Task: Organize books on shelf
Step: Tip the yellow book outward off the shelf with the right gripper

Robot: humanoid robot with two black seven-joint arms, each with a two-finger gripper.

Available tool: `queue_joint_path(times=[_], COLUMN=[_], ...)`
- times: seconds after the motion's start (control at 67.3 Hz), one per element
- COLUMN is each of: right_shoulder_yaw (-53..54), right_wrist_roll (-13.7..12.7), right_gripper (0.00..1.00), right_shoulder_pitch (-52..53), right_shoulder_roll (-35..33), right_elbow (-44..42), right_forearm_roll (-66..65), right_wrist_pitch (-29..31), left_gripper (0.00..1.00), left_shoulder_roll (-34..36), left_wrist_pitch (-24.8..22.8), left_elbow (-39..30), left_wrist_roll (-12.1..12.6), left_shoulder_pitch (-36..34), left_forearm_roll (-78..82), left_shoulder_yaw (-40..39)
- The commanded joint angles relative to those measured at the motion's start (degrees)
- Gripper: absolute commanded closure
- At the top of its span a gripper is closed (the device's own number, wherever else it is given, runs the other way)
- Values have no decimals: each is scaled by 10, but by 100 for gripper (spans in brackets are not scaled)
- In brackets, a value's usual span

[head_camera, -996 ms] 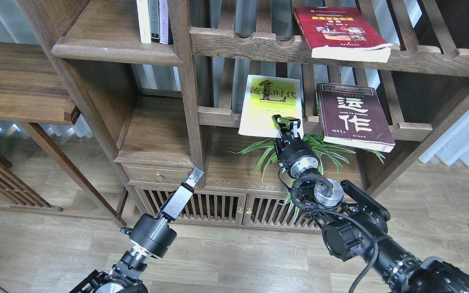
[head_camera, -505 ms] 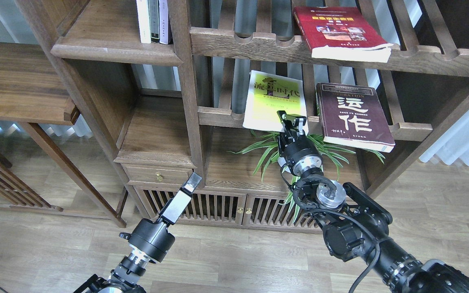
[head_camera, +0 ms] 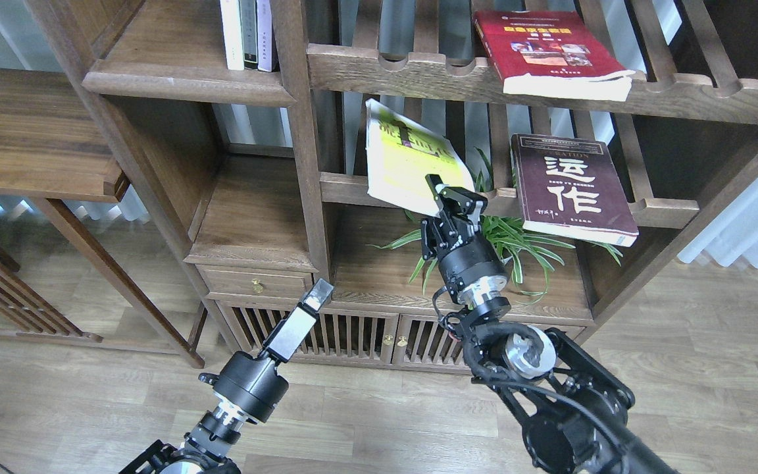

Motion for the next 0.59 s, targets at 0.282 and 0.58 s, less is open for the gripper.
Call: queue_joint_path(times=[0.282,0.58], right_shoulder_yaw=[-12,-51], right_wrist_roll=[-4,-4], right_gripper=[96,96], right_shoulder_pitch=[-52,-65], right_shoulder_roll=[-33,-40], right_elbow=[33,38], right_forearm_roll=[-10,-22], right_wrist_pitch=[93,93], left_gripper=[0,0], left_shoulder_roll=[0,0], left_wrist_pitch=[0,0], left_elbow=[-3,-15], left_wrist_roll=[1,0], left_shoulder_pitch=[-1,0], left_forearm_roll=[-4,-6], left_shoulder_yaw=[-17,-71])
